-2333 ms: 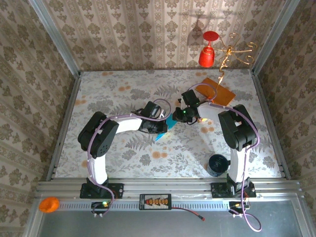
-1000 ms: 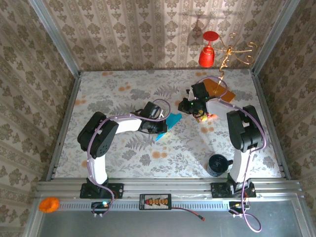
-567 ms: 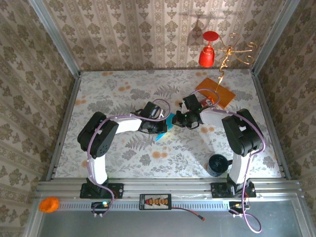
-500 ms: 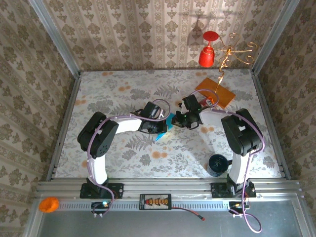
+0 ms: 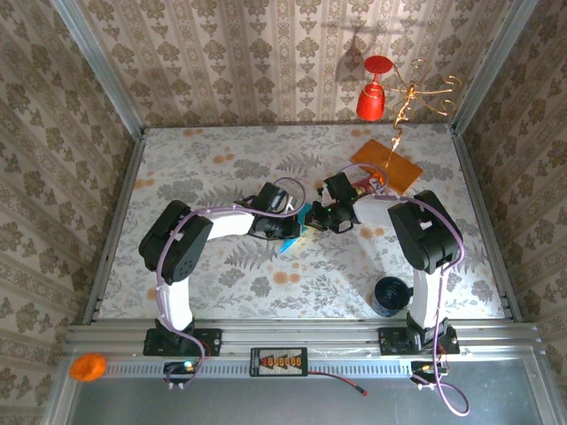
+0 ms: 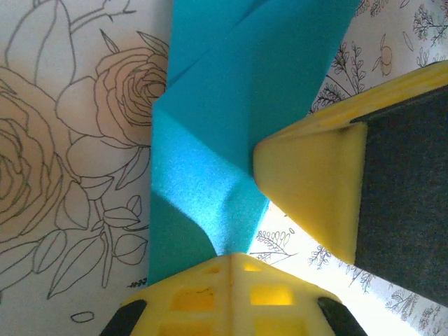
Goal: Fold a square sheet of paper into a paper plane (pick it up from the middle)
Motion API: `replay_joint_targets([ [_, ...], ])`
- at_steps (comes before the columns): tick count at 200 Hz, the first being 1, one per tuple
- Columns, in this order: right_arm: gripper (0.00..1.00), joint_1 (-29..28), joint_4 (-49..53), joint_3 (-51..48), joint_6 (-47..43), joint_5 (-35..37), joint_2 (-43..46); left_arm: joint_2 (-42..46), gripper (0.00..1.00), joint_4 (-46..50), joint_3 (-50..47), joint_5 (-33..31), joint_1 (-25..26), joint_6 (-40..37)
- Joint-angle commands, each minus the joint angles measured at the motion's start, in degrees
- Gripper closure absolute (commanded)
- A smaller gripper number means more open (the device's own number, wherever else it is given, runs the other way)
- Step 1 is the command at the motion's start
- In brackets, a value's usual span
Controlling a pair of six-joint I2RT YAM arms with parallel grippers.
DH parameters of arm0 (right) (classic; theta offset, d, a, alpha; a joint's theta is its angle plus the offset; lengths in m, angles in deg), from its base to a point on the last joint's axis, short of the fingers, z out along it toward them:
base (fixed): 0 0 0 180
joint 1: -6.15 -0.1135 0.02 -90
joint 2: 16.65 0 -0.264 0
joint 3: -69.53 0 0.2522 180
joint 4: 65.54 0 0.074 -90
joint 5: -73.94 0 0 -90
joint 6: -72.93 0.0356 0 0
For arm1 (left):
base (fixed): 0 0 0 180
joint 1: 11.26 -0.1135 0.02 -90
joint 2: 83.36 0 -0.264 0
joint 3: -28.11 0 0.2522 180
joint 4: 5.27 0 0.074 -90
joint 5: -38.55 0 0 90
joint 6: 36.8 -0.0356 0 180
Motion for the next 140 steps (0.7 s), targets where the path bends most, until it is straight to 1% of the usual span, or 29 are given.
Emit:
replay_joint_targets([
  [1,0.99,0.5,2.0,1.6,-1.6,1.5,-1.8,-1.9,0.95,7.0,-1.5,-2.0,-0.2,1.0],
  [38,0.99,5.1,3.6,2.7,-3.5,3.5,-3.0,-2.3,0.95,9.6,-1.8,-2.9,-0.2,1.2],
  [78,0.99,9.1,5.9,7.0,-5.9,5.4,-5.1,-3.0,0.95,9.9,-2.0,-2.6,-0.2,1.1],
  [114,0.98,10.7,8.1,10.6,-7.1,6.6,-6.9,-3.0,0.95,9.8,-1.6,-2.5,-0.2,0.9],
  [140,0.98,10.7,9.6,12.4,-8.1,9.4,-7.0,-3.1,0.95,9.8,-1.2,-2.4,-0.2,0.8],
])
